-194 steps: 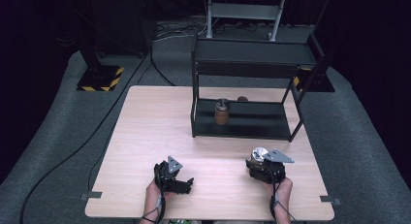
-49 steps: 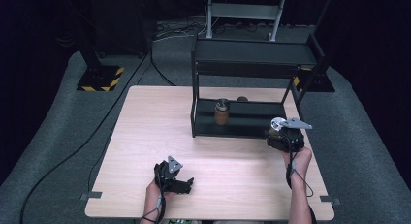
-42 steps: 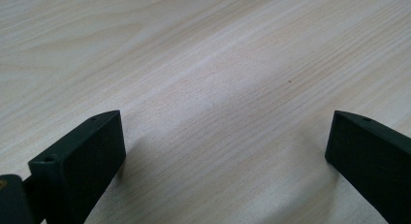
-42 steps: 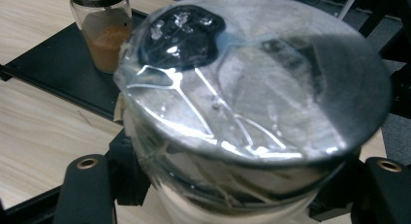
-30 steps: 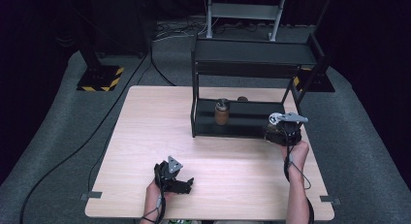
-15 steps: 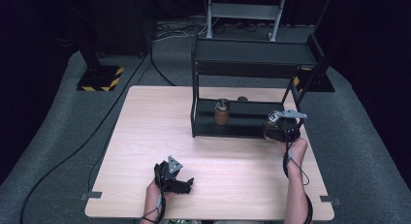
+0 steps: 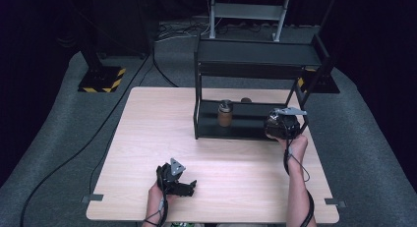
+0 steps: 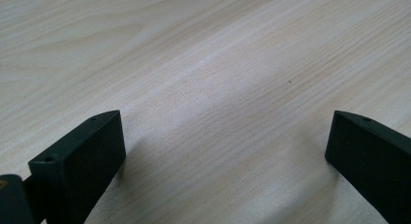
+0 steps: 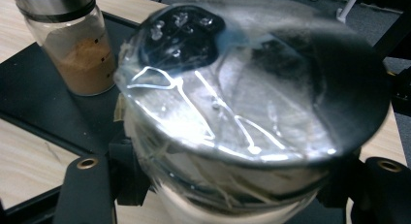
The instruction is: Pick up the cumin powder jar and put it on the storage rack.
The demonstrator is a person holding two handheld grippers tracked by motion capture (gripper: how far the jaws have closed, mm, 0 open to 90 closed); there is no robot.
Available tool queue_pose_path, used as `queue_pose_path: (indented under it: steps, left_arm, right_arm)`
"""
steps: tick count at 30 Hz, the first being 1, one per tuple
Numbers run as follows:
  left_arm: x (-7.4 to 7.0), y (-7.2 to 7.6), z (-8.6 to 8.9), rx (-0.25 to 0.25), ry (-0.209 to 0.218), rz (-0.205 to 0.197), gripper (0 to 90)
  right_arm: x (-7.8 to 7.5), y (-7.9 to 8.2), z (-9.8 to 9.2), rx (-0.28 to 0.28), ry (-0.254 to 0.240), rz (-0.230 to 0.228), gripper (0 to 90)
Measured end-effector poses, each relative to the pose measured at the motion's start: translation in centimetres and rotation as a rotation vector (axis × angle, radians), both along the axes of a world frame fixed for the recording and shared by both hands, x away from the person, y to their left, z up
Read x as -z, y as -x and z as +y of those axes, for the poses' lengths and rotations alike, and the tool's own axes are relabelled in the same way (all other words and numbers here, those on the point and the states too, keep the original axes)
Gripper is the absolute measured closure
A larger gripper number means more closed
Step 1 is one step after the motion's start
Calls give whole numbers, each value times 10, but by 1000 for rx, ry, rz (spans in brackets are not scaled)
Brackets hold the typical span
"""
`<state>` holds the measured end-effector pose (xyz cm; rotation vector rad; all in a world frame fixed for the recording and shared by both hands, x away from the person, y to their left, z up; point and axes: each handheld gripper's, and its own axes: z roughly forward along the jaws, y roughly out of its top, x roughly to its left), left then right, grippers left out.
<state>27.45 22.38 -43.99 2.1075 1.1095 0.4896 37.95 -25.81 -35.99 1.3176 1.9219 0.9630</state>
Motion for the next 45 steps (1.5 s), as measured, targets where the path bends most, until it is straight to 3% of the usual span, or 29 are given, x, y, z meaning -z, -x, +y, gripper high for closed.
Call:
queue_pose_path:
  steps: [22,30,45]
  left_arm:
    - [0,-1,1,0,3,3,5]
    - [0,-1,0,0,2,2,5]
    - [0,0,0,0,1,1,5]
  right_arm:
    - [20,-33,2,23,-31,23,301]
    - [25,-48,7,28,-17,36,301]
    - [37,-57,10,37,-21,23,301]
